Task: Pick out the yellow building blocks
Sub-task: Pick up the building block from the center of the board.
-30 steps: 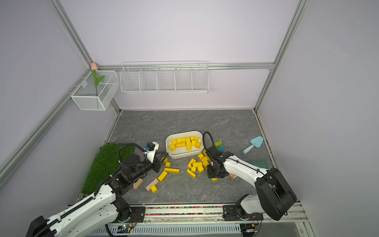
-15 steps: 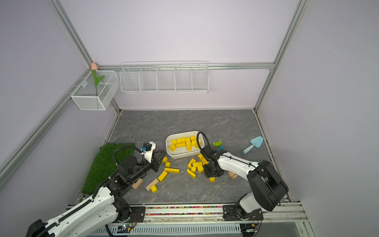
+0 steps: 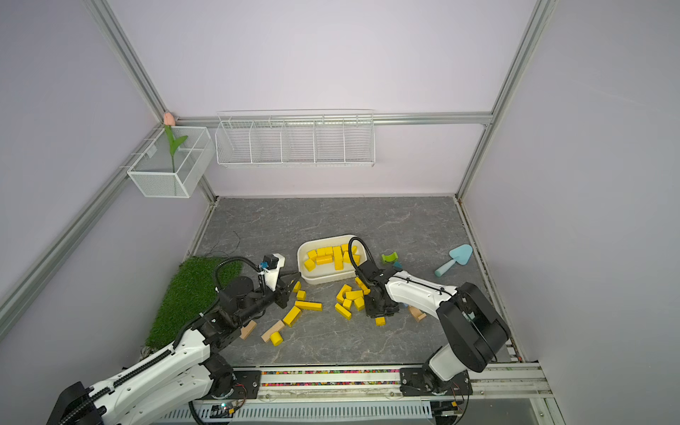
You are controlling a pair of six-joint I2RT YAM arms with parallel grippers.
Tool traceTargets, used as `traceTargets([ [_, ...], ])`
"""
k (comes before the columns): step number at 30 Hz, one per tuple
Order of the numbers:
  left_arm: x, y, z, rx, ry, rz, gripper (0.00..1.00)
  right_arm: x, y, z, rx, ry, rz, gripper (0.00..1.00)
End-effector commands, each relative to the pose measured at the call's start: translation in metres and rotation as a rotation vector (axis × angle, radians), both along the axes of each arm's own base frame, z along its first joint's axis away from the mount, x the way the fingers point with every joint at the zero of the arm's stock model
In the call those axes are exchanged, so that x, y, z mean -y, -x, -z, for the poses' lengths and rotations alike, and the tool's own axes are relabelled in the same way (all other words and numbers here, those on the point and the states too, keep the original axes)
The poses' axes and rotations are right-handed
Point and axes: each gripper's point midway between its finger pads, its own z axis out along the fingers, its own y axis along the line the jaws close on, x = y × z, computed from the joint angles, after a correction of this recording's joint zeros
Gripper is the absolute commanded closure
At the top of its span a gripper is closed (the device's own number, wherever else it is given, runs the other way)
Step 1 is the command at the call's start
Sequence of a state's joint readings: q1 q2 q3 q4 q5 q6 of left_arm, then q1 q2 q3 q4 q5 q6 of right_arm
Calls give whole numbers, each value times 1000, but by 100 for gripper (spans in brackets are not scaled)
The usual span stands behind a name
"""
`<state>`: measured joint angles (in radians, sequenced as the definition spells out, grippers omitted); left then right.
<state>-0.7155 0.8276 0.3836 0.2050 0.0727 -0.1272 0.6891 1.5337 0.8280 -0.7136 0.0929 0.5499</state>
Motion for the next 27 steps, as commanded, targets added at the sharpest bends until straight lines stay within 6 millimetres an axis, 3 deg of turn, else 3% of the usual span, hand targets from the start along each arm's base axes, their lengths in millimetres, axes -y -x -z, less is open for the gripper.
traceTargets([
  [1,2,0,-20,31,45,4,82,7,5,-5,17,14,11,81],
  [7,2,0,-20,33,47,5,83,9,5,-21,70,-24,17,88],
  [12,0,1,-20,36,50,-2,83,1,1,-56,169,-138,31,92],
  [20,-2,0,-21,36,53,-15,85,-64,-39,-151,309,-493,97,89],
  [23,-2,-1,-20,33,52,-15,87,-88,-55,-167,291,-566,137,90],
  [27,-2,-1,-20,34,52,-16,87,-117,-75,-172,222,-617,202,93],
])
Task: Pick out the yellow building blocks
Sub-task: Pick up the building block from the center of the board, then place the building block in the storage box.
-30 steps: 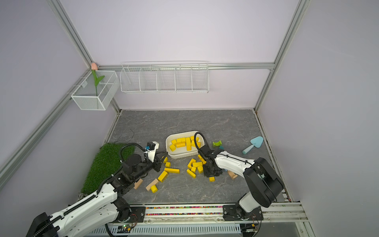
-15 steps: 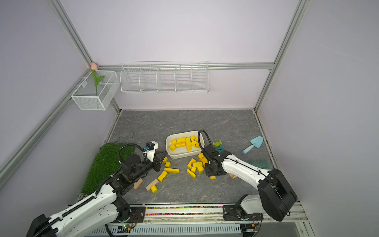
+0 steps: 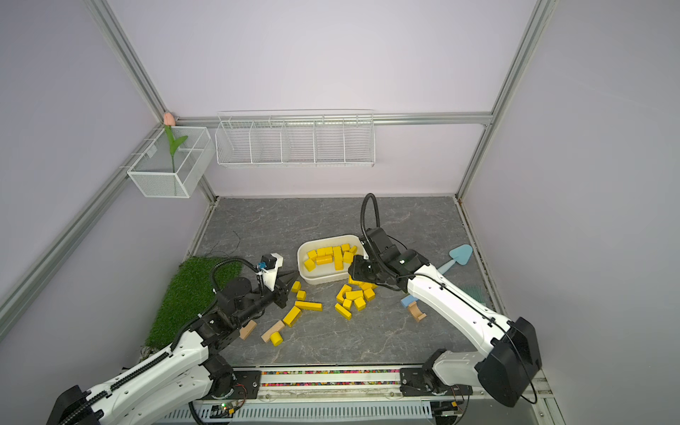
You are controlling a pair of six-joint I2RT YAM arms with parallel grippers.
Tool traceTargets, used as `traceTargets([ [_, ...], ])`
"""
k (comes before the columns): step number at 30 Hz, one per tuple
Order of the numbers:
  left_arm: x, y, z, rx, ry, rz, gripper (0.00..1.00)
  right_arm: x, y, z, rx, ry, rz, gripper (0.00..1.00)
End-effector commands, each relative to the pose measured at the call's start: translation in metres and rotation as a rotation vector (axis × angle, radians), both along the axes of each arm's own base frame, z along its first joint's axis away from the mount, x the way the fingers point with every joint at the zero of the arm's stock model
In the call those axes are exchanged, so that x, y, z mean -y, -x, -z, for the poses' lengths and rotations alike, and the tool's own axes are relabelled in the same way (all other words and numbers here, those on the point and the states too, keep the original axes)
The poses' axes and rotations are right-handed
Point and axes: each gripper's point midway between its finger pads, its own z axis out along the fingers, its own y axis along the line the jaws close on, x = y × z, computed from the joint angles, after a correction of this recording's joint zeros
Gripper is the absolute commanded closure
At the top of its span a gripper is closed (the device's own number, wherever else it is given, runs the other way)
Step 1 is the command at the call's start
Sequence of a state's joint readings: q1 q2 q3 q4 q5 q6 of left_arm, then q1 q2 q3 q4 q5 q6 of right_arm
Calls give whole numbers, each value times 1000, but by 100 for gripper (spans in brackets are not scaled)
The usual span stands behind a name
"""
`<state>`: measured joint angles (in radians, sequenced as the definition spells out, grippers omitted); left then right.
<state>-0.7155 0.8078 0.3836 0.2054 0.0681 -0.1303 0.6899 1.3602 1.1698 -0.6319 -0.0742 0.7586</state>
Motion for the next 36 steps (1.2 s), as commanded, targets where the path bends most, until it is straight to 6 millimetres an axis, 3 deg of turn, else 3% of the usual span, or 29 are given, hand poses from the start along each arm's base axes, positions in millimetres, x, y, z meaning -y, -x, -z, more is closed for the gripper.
traceTargets([
  [1,-1,-1,-14,22,37,-12,87,-30,-10,1,-106,-104,40,93],
  [8,-7,-4,-14,19,47,-53,86,-75,-47,1,-156,-246,98,92],
  [14,-8,-3,-14,22,50,-51,86,-87,-80,16,-186,-220,208,90],
  [20,-9,-2,-15,27,56,-55,86,-99,-98,49,-304,-227,346,89],
  [30,-11,2,-18,47,65,-48,86,-124,-129,86,-388,-335,473,89],
  [36,-10,3,-18,50,61,-36,86,-127,-144,92,-362,-346,528,89],
])
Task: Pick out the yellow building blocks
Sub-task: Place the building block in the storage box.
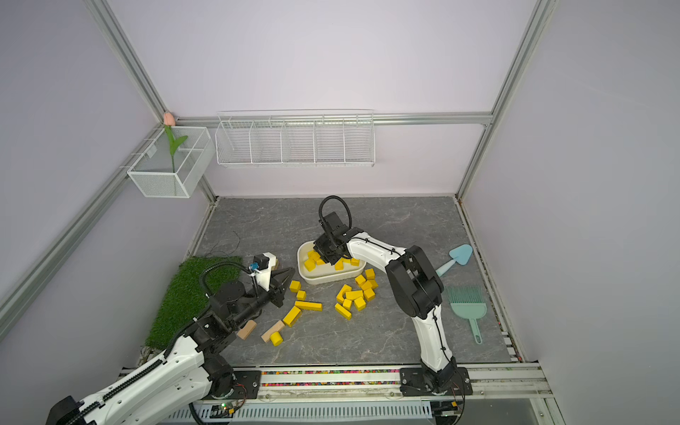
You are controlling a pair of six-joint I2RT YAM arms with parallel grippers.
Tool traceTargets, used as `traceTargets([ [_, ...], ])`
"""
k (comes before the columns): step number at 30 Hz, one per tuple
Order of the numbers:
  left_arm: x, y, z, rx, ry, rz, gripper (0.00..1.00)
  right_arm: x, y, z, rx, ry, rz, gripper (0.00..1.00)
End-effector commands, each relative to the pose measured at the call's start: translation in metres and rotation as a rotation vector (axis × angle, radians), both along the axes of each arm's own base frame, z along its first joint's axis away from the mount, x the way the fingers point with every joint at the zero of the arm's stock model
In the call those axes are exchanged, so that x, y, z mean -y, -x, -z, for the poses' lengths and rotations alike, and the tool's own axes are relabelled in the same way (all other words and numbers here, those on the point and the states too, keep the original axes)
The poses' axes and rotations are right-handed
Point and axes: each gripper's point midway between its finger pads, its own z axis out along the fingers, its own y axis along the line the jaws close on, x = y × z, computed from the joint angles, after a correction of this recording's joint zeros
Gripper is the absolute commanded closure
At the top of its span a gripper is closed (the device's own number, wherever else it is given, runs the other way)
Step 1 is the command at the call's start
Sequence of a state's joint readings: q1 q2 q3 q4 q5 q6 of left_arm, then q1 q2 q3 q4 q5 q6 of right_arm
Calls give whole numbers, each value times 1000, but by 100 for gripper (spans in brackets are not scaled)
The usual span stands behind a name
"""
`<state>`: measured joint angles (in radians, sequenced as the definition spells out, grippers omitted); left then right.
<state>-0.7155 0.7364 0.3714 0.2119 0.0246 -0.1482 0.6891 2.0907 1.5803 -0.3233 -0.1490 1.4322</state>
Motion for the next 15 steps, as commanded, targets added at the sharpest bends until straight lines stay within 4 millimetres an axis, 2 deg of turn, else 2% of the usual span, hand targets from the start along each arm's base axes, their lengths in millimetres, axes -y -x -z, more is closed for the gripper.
traceTargets([
  [1,1,2,-1,8,8,13,86,-7,-19,-15,39,-49,73,89],
  [7,0,4,-2,16,13,16,86,-12,-24,1,-2,-69,114,85],
  [12,-1,6,-1,18,14,19,86,-15,-28,5,0,-71,122,77],
  [15,-1,6,-2,22,15,19,86,-15,-30,5,12,-70,120,68],
])
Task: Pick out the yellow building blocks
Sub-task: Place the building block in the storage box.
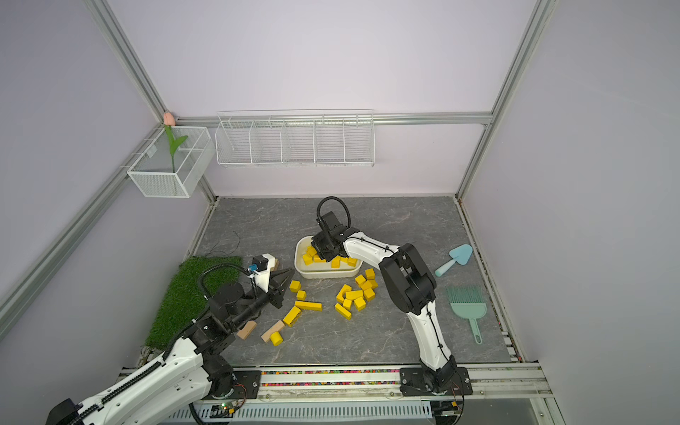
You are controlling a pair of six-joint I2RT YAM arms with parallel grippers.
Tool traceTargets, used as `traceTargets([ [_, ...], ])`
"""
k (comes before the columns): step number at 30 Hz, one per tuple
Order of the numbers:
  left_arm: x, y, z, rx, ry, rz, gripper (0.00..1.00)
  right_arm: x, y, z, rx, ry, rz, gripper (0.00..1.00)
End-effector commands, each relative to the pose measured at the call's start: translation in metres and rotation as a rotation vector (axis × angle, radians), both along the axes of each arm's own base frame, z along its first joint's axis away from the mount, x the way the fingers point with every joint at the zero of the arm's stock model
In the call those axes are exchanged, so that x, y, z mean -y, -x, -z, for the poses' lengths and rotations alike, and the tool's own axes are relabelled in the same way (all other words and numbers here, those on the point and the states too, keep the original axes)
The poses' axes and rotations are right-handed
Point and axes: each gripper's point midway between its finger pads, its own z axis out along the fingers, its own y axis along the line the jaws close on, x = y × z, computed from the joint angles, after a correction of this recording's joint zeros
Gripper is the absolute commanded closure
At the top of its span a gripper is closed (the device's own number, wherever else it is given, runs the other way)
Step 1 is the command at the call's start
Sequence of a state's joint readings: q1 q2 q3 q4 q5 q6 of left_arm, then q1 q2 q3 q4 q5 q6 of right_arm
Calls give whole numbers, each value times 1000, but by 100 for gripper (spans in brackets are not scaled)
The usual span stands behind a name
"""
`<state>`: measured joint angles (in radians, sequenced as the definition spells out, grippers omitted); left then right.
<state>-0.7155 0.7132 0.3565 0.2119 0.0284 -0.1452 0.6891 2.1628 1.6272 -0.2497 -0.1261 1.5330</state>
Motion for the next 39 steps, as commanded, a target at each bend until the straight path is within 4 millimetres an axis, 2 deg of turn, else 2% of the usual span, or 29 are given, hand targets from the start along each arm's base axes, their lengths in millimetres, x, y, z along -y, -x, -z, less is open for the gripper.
traceTargets([
  [1,1,3,-2,14,12,14,86,-3,-10,-7,27,-19,27,62],
  [4,1,3,-3,13,15,13,86,-5,-13,-11,53,-26,17,52],
  [8,1,3,-2,12,13,14,86,-11,-18,-15,90,-63,6,45],
  [15,1,3,-2,11,13,12,86,-23,-20,-15,110,-136,-12,45],
  [21,0,2,-3,10,15,6,86,-18,-11,-32,138,-153,-37,45],
  [24,1,1,-2,4,11,5,86,-12,2,-47,176,-147,-102,46],
  [28,1,-1,-2,2,9,1,86,6,25,-64,202,-111,-182,46],
  [35,3,-5,-1,-15,3,-11,86,52,82,-85,246,35,-355,46],
  [37,2,-6,-3,-12,3,-14,86,70,99,-86,257,89,-389,46],
  [39,4,-9,3,-34,-12,-19,86,90,115,-89,279,150,-419,46],
])
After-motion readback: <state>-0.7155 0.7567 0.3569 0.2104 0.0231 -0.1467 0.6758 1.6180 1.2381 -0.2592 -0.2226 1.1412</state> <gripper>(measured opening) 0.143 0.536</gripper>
